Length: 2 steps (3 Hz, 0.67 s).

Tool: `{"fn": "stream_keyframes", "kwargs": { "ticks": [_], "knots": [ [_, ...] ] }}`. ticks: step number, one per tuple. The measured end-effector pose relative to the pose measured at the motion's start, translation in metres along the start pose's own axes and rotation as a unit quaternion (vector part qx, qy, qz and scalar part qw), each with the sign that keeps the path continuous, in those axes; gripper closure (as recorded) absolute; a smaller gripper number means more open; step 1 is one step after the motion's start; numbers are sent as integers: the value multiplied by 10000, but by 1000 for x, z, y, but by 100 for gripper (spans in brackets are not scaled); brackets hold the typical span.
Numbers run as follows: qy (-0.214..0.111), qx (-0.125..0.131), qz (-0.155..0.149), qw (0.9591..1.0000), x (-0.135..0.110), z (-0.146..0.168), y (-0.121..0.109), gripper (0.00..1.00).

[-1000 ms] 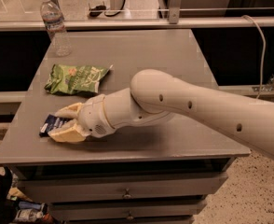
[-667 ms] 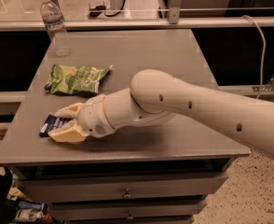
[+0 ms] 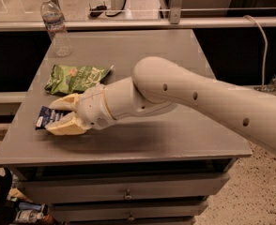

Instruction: Pick rxbar blueberry

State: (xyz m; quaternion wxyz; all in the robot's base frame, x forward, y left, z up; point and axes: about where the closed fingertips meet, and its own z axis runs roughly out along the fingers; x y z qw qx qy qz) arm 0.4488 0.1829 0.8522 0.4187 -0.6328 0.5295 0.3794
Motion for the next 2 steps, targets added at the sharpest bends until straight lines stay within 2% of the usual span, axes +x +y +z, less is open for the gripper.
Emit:
{"fn": "stream_keyframes", "kwargs": {
  "ticks": [1, 2],
  "knots": [
    [-182, -22, -487, 9986, -25, -16, -2, 100],
    [-390, 12, -835, 9957, -42, -31, -4, 100]
  ]
}}
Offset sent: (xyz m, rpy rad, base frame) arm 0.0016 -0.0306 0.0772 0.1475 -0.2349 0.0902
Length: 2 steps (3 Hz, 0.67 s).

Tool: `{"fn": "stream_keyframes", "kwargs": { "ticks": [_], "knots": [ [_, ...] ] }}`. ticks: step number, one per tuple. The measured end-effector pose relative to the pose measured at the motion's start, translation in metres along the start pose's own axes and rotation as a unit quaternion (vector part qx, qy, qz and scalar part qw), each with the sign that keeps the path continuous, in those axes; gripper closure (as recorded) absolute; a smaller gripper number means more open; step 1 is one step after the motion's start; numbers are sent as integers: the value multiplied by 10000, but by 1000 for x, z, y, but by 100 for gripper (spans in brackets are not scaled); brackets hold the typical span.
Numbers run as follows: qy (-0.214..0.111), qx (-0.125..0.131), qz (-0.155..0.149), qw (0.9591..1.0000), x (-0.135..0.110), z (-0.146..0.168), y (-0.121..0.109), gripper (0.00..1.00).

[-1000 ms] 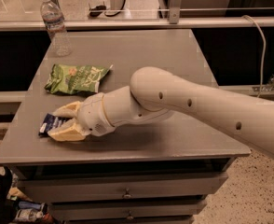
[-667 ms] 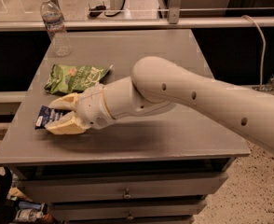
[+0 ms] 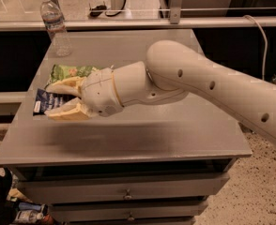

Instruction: Pick rxbar blueberry

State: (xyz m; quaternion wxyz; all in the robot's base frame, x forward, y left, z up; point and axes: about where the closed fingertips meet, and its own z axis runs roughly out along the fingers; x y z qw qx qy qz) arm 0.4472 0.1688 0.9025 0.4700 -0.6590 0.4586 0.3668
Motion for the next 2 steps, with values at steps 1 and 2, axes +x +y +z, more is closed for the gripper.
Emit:
{"fn": "stream_keyframes", "kwargs": {
  "ticks": [1, 2],
  "knots": [
    [-150, 80, -271, 9995, -14, -14, -1, 100],
    [-191, 181, -449, 9986, -26, -25, 1, 100]
  ]
}}
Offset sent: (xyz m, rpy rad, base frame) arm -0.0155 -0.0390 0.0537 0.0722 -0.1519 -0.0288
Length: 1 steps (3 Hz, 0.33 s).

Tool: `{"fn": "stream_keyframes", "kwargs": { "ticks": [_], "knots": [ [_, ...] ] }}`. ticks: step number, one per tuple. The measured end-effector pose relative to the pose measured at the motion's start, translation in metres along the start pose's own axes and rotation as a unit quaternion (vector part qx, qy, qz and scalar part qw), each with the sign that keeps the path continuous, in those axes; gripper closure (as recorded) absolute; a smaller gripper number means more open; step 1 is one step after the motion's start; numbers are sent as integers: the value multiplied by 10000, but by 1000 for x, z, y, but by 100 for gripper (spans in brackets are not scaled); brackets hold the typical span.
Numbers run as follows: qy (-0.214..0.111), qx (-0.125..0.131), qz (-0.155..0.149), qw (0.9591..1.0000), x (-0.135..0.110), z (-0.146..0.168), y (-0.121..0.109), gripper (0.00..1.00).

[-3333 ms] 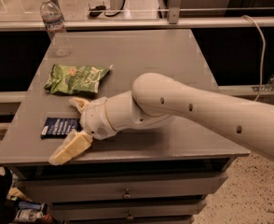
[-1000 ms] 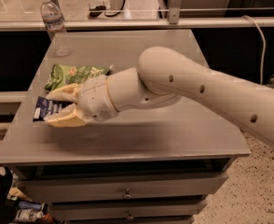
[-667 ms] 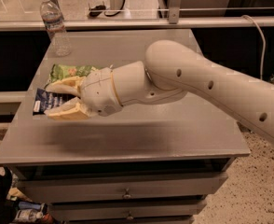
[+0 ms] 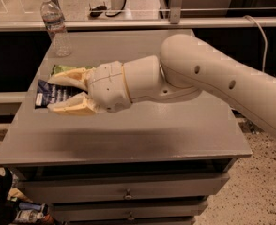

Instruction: Pick rxbar blueberry

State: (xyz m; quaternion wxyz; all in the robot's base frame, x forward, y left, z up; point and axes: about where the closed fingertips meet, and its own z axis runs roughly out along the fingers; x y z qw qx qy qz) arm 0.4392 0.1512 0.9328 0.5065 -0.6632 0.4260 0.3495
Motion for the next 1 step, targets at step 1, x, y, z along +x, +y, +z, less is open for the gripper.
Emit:
{"fn": "stream_keyframes", "kwargs": {
  "ticks": [1],
  "knots": [
    [10, 101, -181, 9998, -15, -11, 2, 100]
  ]
}}
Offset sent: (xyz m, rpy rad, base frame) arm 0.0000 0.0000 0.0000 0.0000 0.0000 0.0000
